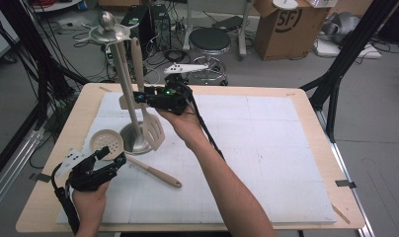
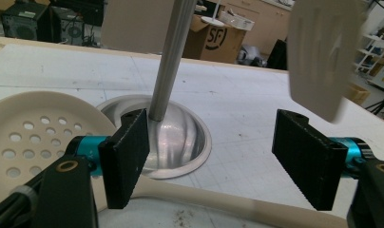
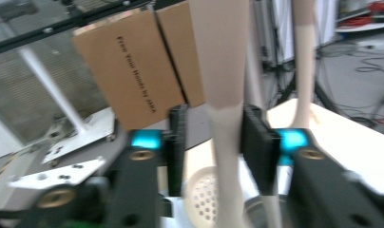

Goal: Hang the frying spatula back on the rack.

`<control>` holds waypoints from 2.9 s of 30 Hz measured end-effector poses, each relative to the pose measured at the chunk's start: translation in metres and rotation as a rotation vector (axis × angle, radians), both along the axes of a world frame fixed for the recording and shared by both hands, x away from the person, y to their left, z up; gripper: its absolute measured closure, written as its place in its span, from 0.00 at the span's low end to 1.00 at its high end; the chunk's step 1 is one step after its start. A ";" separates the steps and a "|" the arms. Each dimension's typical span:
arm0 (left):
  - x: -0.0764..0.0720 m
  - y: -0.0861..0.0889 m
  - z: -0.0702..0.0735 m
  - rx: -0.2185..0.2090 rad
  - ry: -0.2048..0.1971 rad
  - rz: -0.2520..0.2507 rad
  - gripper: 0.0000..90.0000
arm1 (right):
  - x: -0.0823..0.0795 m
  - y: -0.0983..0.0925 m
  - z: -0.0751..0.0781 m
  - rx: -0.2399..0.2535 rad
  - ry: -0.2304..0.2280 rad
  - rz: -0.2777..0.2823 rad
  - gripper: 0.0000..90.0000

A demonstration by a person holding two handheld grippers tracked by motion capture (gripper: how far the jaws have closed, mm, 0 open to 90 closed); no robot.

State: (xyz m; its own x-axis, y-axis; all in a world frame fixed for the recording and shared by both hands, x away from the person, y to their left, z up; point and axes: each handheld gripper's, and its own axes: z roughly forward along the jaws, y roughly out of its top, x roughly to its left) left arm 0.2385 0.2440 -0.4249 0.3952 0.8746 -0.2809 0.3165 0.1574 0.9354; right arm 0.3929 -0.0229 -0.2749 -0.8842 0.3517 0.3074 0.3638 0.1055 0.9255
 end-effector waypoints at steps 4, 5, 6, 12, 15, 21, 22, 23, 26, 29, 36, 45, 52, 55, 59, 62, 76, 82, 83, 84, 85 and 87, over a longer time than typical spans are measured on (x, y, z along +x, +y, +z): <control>-0.001 0.003 0.001 -0.003 -0.004 0.007 0.32 | 0.001 -0.011 -0.007 0.010 0.007 -0.030 0.51; -0.001 0.005 0.001 -0.008 -0.003 0.014 0.32 | -0.001 -0.013 -0.009 0.007 0.010 -0.041 0.48; -0.001 0.006 0.000 -0.020 -0.003 0.022 0.32 | -0.001 -0.015 -0.011 -0.003 0.018 -0.053 0.45; -0.002 0.018 0.001 -0.041 -0.002 0.059 0.32 | -0.007 -0.027 -0.020 -0.034 0.026 -0.069 0.42; -0.001 0.019 0.000 -0.043 -0.001 0.062 0.32 | -0.009 -0.033 -0.027 -0.046 0.042 -0.075 0.41; -0.001 0.018 0.000 -0.036 0.001 0.054 0.32 | -0.012 -0.046 -0.040 -0.063 0.079 -0.106 0.36; -0.001 0.018 0.000 -0.036 0.001 0.053 0.32 | -0.013 -0.048 -0.042 -0.066 0.080 -0.110 0.35; -0.001 0.017 0.000 -0.034 0.002 0.053 0.32 | -0.014 -0.049 -0.043 -0.069 0.084 -0.117 0.33; -0.001 0.017 0.000 -0.033 0.003 0.050 0.32 | -0.017 -0.055 -0.047 -0.074 0.086 -0.129 0.31; 0.000 0.015 0.000 -0.029 0.002 0.045 0.32 | -0.020 -0.061 -0.051 -0.074 0.088 -0.140 0.27; 0.000 0.012 -0.001 -0.023 0.005 0.029 0.32 | -0.027 -0.089 -0.062 -0.056 0.113 -0.198 0.24; 0.001 0.009 -0.001 -0.014 0.012 0.015 0.32 | -0.037 -0.134 -0.073 -0.055 0.125 -0.269 0.24; 0.003 0.006 -0.001 -0.006 0.014 -0.008 0.32 | -0.049 -0.173 -0.082 -0.064 0.132 -0.327 0.24; 0.003 0.002 -0.001 -0.020 -0.009 -0.075 0.32 | -0.053 -0.186 -0.085 -0.067 0.135 -0.354 0.24; 0.004 -0.008 0.000 -0.005 -0.023 -0.149 0.31 | -0.059 -0.206 -0.093 -0.068 0.144 -0.385 0.23; 0.006 -0.013 0.000 0.007 -0.020 -0.179 0.31 | -0.065 -0.218 -0.101 -0.061 0.140 -0.406 0.23; 0.016 -0.019 -0.005 0.010 0.048 -0.175 0.23 | -0.089 -0.254 -0.141 -0.154 0.133 -0.478 0.18; 0.018 -0.021 -0.006 0.023 0.060 -0.169 0.23 | -0.095 -0.264 -0.153 -0.166 0.136 -0.484 0.18; 0.018 -0.021 -0.006 0.024 0.060 -0.171 0.23 | -0.095 -0.266 -0.154 -0.171 0.134 -0.488 0.18; 0.018 -0.021 -0.006 0.025 0.058 -0.171 0.23 | -0.094 -0.268 -0.155 -0.173 0.134 -0.490 0.18; 0.018 -0.021 -0.006 0.031 0.058 -0.171 0.23 | -0.094 -0.269 -0.156 -0.169 0.139 -0.496 0.18; 0.018 -0.021 -0.006 0.036 0.058 -0.170 0.23 | -0.095 -0.272 -0.156 -0.162 0.137 -0.495 0.18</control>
State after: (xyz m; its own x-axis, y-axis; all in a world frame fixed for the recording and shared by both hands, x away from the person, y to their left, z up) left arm 0.2561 0.2228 -0.4308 0.5223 0.8065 -0.2771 0.3895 0.0634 0.9188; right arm 0.2978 -0.2947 -0.4309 -0.5564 0.7687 0.3156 0.5226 0.0284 0.8521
